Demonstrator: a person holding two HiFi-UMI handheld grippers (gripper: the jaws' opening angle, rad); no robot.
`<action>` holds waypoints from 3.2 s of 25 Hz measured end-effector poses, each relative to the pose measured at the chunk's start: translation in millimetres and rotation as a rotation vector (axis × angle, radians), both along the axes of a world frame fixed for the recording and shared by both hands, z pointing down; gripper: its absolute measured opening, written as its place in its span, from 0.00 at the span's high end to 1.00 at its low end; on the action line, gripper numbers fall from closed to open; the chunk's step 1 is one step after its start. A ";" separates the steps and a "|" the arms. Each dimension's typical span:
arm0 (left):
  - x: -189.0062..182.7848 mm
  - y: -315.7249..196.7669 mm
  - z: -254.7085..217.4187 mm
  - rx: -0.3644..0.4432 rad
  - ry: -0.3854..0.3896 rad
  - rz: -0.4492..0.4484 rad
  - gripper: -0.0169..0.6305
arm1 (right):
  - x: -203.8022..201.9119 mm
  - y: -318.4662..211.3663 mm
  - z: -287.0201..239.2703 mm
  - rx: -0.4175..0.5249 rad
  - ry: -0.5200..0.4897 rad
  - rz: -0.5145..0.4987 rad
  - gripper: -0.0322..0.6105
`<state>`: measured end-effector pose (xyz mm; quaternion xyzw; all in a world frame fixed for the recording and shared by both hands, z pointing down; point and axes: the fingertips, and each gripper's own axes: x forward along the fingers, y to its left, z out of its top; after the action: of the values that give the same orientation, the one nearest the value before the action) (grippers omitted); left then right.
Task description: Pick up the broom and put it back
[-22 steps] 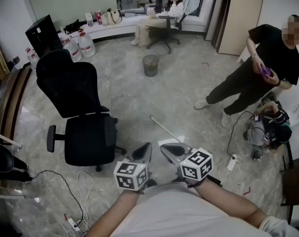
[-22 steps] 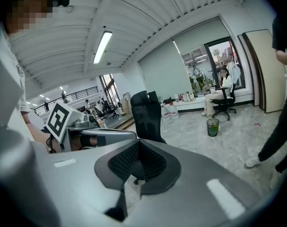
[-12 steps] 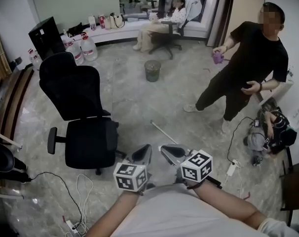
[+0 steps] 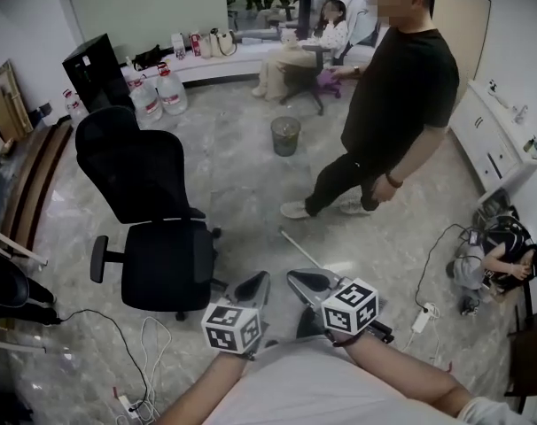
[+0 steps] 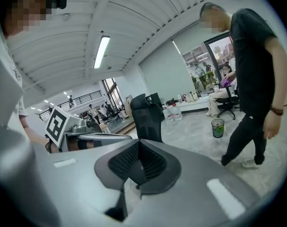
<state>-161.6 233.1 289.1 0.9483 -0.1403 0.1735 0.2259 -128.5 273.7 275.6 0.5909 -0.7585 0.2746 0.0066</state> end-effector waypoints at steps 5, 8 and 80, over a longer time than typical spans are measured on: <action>50.8 -38.9 13.2 -0.012 -0.030 -0.049 0.96 | 56.6 -39.8 11.4 0.005 -0.009 -0.039 0.94; 98.9 -73.7 25.1 -0.008 -0.048 -0.076 0.96 | 110.2 -80.0 27.3 -0.004 -0.026 -0.051 0.94; 262.5 -373.6 731.5 -0.331 -0.302 -0.091 0.96 | 360.9 -408.1 993.5 -0.721 0.287 -0.220 0.81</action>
<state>100.9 -140.5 1020.6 0.8541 -0.1849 0.3240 0.3624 232.4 -134.4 1269.0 0.4983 -0.6638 0.4355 0.3484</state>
